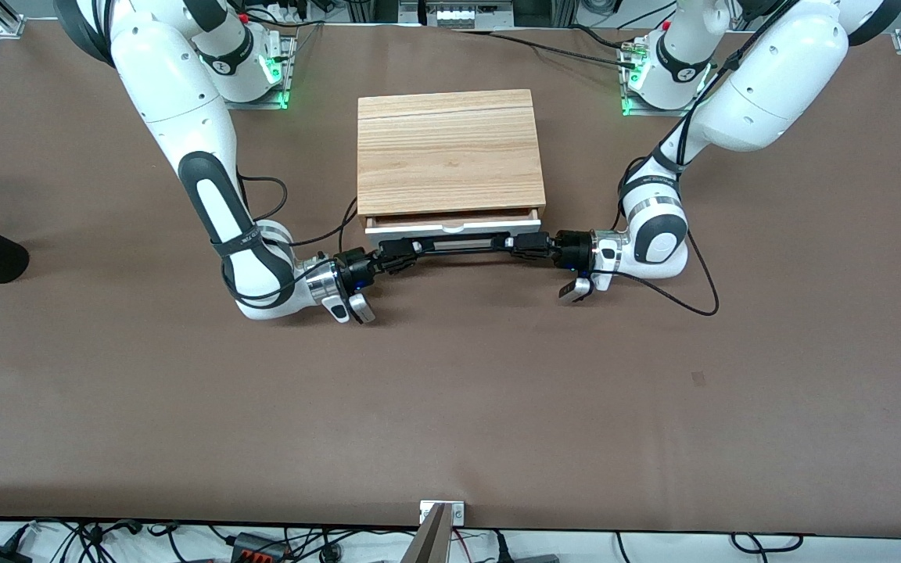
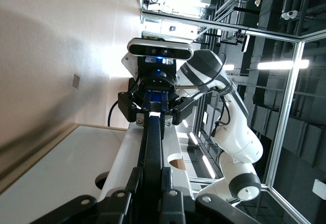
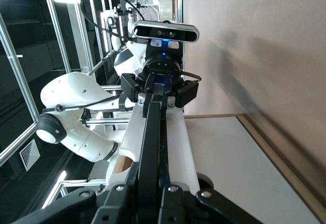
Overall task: Pull top drawer with both arms simultaneously
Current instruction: 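Pull the handle outward with both grippers, sliding the drawer open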
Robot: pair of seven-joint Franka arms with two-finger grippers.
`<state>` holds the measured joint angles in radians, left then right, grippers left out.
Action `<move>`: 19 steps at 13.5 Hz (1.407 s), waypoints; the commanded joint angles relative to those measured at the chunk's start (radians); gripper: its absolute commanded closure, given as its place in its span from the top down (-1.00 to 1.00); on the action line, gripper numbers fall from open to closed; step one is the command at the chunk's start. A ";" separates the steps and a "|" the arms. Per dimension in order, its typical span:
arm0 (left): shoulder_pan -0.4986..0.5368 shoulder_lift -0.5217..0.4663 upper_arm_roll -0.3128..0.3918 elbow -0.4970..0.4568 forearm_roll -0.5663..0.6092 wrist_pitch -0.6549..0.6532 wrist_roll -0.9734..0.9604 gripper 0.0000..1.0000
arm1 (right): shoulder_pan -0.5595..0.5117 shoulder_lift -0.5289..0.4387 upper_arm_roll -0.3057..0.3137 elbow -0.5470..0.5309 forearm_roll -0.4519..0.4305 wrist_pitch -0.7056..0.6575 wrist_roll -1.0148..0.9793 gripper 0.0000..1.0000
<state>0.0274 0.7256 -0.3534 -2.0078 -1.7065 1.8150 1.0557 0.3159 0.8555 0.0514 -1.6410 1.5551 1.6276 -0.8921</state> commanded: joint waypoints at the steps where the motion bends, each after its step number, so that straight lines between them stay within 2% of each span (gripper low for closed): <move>1: 0.006 -0.017 -0.003 0.038 -0.013 0.015 -0.036 -0.85 | 0.000 0.051 0.002 0.059 0.007 0.021 0.018 -1.00; 6: 0.009 0.020 0.007 0.119 -0.008 0.020 -0.043 -0.85 | -0.006 0.129 0.001 0.183 0.003 0.040 0.021 -1.00; 8: 0.011 0.020 0.007 0.136 -0.004 0.062 -0.048 -0.85 | -0.006 0.157 0.001 0.226 0.002 0.063 0.036 -1.00; 13: 0.009 0.021 0.007 0.161 -0.004 0.096 -0.046 -0.84 | -0.031 0.195 -0.001 0.291 0.000 0.115 0.056 -1.00; 16: 0.011 0.021 0.007 0.164 -0.002 0.096 -0.046 -0.83 | -0.029 0.198 -0.001 0.293 0.000 0.133 0.055 -1.00; 19: 0.012 0.021 0.007 0.164 -0.002 0.095 -0.049 -0.73 | -0.028 0.198 -0.001 0.303 0.000 0.149 0.056 -1.00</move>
<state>0.0188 0.7609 -0.3474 -1.8647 -1.7052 1.9415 1.0430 0.2969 0.9886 0.0558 -1.3961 1.5566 1.6691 -0.8347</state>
